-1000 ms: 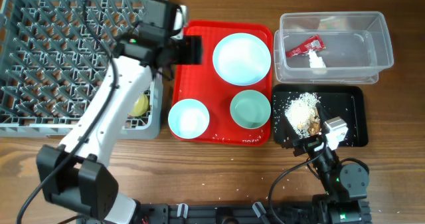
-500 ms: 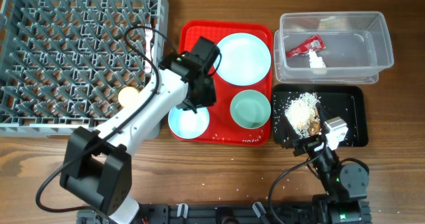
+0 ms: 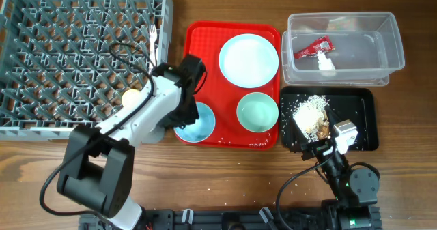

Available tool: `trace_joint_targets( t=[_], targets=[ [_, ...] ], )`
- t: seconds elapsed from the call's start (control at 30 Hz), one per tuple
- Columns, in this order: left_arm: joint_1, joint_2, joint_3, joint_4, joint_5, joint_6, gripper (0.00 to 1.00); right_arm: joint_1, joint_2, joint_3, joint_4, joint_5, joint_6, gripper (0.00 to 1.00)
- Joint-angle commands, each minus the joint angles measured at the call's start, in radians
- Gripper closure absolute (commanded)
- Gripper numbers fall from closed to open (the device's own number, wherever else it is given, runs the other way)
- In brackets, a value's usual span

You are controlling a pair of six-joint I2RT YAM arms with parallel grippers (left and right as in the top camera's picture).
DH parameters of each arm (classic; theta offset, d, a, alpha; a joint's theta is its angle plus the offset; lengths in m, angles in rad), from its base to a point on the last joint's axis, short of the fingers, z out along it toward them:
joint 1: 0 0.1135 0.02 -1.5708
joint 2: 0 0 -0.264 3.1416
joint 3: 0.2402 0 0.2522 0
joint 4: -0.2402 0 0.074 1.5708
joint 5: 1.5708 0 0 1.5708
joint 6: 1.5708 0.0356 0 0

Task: Sort waste into correct bins and load items into the dishwasher rack
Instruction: 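Move the left gripper to the light-blue bowl and grasp its rim, then lift the light-blue bowl with the left gripper and place it in the rack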

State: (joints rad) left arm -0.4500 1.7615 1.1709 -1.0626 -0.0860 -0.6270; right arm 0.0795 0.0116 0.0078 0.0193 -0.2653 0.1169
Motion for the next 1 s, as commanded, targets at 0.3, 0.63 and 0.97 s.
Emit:
trace_joint_targets(
  t=[0.3, 0.63, 0.97],
  targets=[
    [-0.011, -0.007, -0.061, 0.198, 0.153, 0.182, 0.65, -0.002, -0.007, -0.003, 0.005, 0.003, -0.010, 0.00],
    [-0.023, -0.007, -0.061, 0.211, 0.088, 0.208, 0.96, -0.002, -0.007, -0.003, 0.005, 0.003, -0.010, 0.00],
    [-0.023, -0.130, 0.231, -0.058, -0.301, 0.208, 0.96, -0.002, -0.007, -0.003, 0.005, 0.003, -0.009, 0.00]
  ],
)
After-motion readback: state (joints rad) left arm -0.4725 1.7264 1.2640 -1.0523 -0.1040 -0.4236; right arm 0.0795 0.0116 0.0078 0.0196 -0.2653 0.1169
